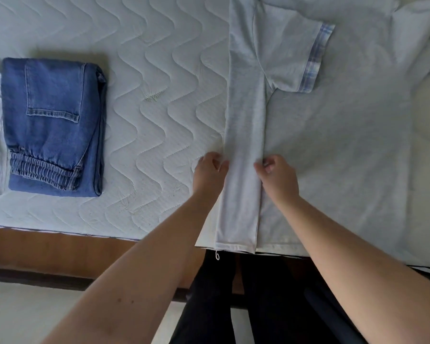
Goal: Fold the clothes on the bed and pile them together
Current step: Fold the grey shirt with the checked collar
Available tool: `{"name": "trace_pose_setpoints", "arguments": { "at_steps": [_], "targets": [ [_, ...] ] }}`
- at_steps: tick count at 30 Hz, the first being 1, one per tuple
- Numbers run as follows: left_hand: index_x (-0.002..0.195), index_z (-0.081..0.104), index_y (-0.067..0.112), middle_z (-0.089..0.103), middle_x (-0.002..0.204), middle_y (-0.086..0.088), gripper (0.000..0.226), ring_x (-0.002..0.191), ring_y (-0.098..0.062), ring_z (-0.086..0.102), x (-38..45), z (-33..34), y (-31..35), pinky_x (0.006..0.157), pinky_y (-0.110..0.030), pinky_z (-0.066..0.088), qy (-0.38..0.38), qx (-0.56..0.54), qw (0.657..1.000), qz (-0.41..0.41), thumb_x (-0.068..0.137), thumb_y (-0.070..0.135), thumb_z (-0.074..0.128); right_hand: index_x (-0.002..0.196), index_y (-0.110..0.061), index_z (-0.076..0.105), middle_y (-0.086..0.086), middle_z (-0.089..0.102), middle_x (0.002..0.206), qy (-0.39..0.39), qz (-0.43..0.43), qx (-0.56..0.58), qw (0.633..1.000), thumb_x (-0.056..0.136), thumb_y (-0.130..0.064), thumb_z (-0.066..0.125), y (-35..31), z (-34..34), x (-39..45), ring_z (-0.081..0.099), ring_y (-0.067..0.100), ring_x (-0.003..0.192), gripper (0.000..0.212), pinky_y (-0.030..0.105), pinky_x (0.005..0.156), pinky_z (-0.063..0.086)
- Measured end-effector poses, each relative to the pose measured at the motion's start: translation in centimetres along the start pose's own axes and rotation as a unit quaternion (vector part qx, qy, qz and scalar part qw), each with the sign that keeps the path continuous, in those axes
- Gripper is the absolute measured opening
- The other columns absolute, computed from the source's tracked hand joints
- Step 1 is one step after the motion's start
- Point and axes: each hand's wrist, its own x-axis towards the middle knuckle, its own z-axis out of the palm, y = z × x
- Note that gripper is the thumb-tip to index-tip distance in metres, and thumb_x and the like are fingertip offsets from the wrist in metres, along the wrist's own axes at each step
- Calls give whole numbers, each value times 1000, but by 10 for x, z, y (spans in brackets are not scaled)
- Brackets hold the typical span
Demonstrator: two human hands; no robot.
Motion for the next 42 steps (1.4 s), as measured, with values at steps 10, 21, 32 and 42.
{"name": "trace_pose_setpoints", "arguments": {
  "at_steps": [10,21,32,42],
  "targets": [
    [74,59,25,61,69,9,9,62,-9,57,61,-10,45,49,-23,37,-36,55,994,-92,82,29,61,91,-18,67,-1,70,88,-17,10,-18,1000,83,-35,69,-19,-19,70,65,22,90,19,27,70,43],
    [100,65,11,61,77,5,27,73,-16,60,193,-23,155,53,-22,38,-30,3,999,19,95,35,55,83,-16,62,4,66,79,6,158,321,934,89,-34,69,-59,-43,160,63,10,48,21,23,45,49],
    [124,61,5,58,93,-4,39,94,-24,55,322,-47,264,77,-30,45,0,-63,998,-14,100,34,48,92,-11,45,13,65,72,81,201,430,877,89,-22,69,-61,-53,186,61,13,48,27,24,44,51],
    [117,58,15,61,109,-5,26,96,-23,60,346,-35,277,79,-33,51,109,30,993,42,93,24,58,82,-15,56,12,69,78,90,160,372,910,85,-33,73,-40,-54,185,61,12,55,25,17,45,44]
  ]
}}
